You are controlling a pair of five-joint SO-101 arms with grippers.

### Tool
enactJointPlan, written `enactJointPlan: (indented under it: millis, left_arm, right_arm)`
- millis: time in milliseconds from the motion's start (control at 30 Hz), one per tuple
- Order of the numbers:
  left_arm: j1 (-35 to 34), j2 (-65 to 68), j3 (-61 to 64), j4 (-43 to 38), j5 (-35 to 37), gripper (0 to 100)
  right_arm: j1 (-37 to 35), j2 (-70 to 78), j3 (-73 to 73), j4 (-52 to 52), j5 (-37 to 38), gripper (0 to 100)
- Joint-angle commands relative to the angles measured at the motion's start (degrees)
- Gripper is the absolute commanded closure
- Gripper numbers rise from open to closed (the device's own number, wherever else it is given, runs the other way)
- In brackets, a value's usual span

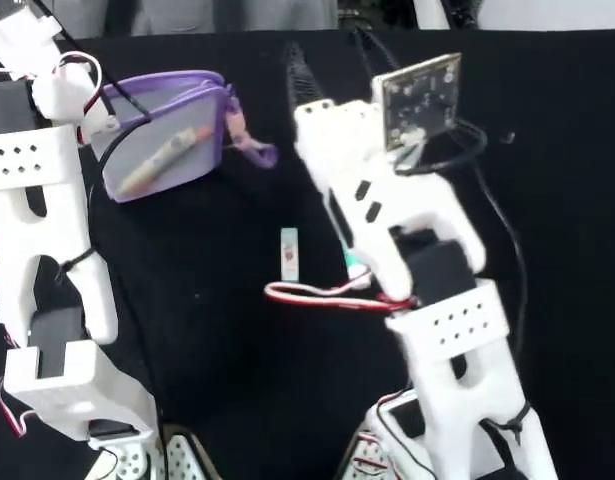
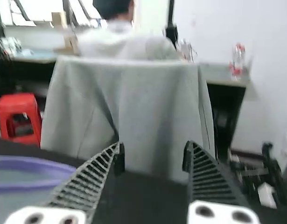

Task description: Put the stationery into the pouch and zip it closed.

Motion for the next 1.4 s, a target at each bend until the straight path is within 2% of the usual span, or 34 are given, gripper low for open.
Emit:
enactJointPlan:
  millis: [0,167,267,333,500,700,1133,1367]
  left_arm:
    - [-1.3,-0.4,-0.5,-0.6,0.4,97]
    - [-1.6,-0.4,-0.5,-0.6,-1.3,97]
    - [-1.2,-0.4,-0.2,-0.6,-1.3,97]
    - [-0.5,-0.4,-0.1,-0.4,-1.4,97]
    - [-0.4,-0.4,0.0,-0.2,-1.5,97]
    - [0.0,-0.4,2.1,-0.5,-1.4,97]
    - [1.2,-0.4,2.4,-0.6,-1.2,97]
    - [1.8,-0.4,2.5,-0.6,-1.3,97]
  right_arm:
    - [2.6,-2.2,-5.6,10.5,-0.2,79.4]
    - [5.1,-1.9,-6.3,26.7,-0.7,79.4]
    - [5.4,0.4,-2.6,31.0,-0.8,79.4]
    - [5.5,3.9,1.4,30.4,-0.8,79.4]
    - [7.1,16.7,10.7,20.6,-2.0,79.4]
    - [10.5,30.3,11.9,14.7,-1.9,79.4]
    - [9.4,36.5,7.6,17.1,-1.8,79.4]
    - [6.2,44.1,-1.5,28.0,0.8,79.4]
